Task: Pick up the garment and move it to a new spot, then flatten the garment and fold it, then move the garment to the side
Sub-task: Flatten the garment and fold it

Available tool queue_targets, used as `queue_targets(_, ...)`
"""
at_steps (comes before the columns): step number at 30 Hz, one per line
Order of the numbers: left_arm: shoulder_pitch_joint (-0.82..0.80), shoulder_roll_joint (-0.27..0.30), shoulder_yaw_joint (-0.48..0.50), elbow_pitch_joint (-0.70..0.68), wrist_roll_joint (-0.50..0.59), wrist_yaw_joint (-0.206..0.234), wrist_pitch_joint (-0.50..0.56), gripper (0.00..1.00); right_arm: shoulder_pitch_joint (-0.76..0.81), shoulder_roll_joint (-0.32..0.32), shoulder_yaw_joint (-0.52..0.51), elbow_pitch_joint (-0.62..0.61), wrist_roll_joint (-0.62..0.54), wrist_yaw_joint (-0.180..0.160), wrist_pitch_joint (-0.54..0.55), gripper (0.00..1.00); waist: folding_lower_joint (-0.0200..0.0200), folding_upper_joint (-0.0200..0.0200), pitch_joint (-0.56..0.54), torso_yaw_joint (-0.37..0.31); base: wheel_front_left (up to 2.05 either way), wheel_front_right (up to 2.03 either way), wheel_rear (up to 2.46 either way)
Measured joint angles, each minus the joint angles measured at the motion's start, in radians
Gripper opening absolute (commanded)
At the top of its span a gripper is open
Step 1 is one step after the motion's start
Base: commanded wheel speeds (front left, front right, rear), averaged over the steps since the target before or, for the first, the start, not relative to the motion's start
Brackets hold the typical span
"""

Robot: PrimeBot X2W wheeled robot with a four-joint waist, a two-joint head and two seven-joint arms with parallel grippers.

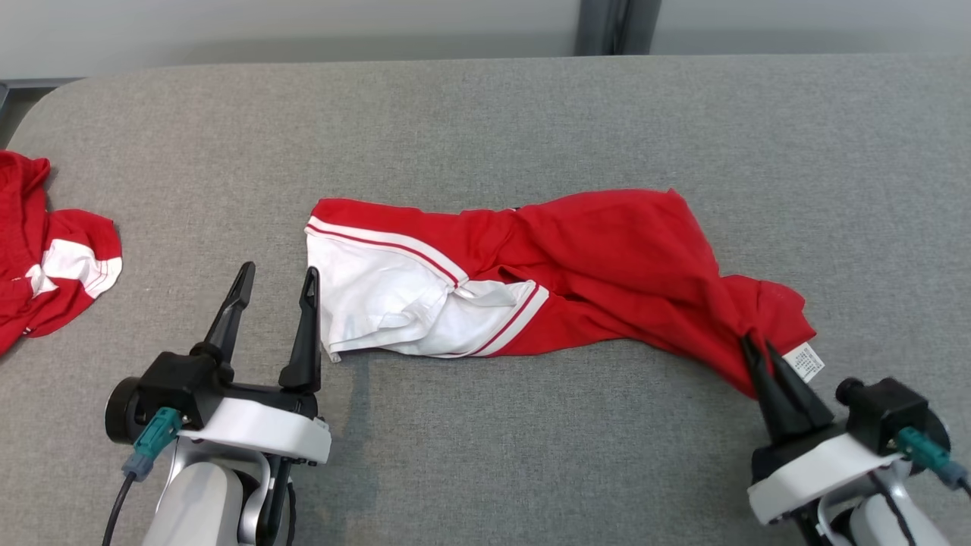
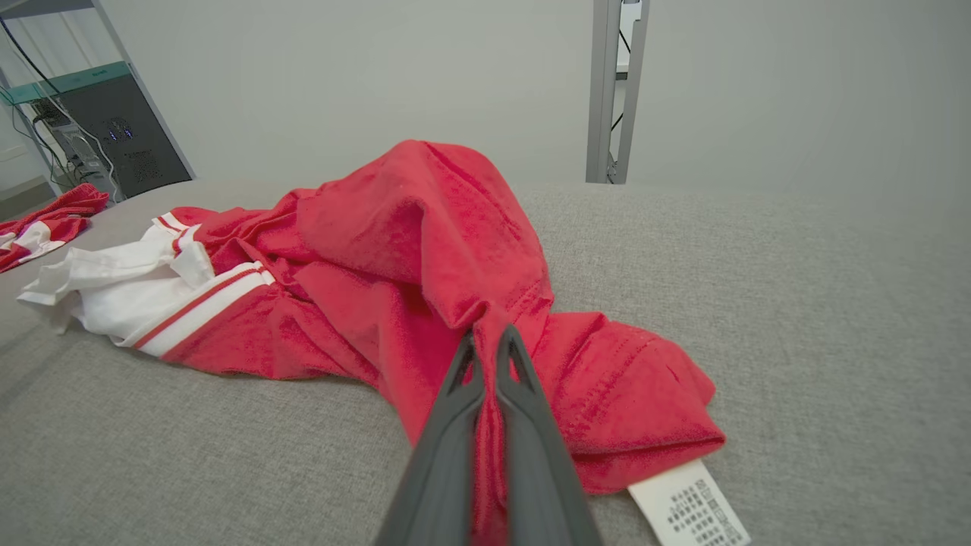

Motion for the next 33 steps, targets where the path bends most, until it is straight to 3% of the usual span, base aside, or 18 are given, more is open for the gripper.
queue_targets(14,0.022,0.007,0.000,0.016,0.006,0.001,0.000,1.00,0.074,0.100,0.035,0.178,0.006,0.000,0.000,0.01,0.0000,0.0000,-0.035,-0.008,0.00,0.00,0.00)
queue_targets(15,0.027,0.007,0.000,0.016,0.006,0.001,0.000,1.00,0.074,0.104,0.035,0.181,0.012,0.000,0.000,0.27,0.0000,0.0000,-0.039,-0.009,0.00,0.00,0.00)
queue_targets(16,0.032,0.008,0.001,0.017,0.006,0.002,0.000,1.00,0.073,0.108,0.035,0.180,0.012,0.000,0.000,0.45,0.0000,0.0000,-0.043,-0.009,0.00,0.00,0.00)
queue_targets(17,0.035,0.008,0.001,0.018,0.006,0.005,0.000,1.00,0.073,0.112,0.031,0.172,0.015,0.000,0.000,0.76,0.0000,0.0000,-0.048,-0.010,0.00,0.00,0.00)
queue_targets(18,0.037,0.009,0.002,0.018,0.005,0.007,0.000,1.00,0.073,0.117,0.023,0.152,0.017,0.000,0.000,1.00,0.0000,0.0000,-0.053,-0.011,0.00,0.00,0.00)
queue_targets(27,0.062,0.010,0.004,0.002,0.005,0.020,0.000,1.00,0.083,0.122,-0.083,-0.058,-0.017,0.000,0.000,1.00,0.0000,0.0000,-0.088,-0.017,0.00,0.00,0.00)
queue_targets(33,0.084,0.010,0.001,0.001,0.006,0.030,0.000,1.00,0.072,0.097,-0.163,-0.095,-0.060,0.000,0.000,1.00,0.0000,0.0000,-0.120,-0.023,0.00,0.00,0.00)
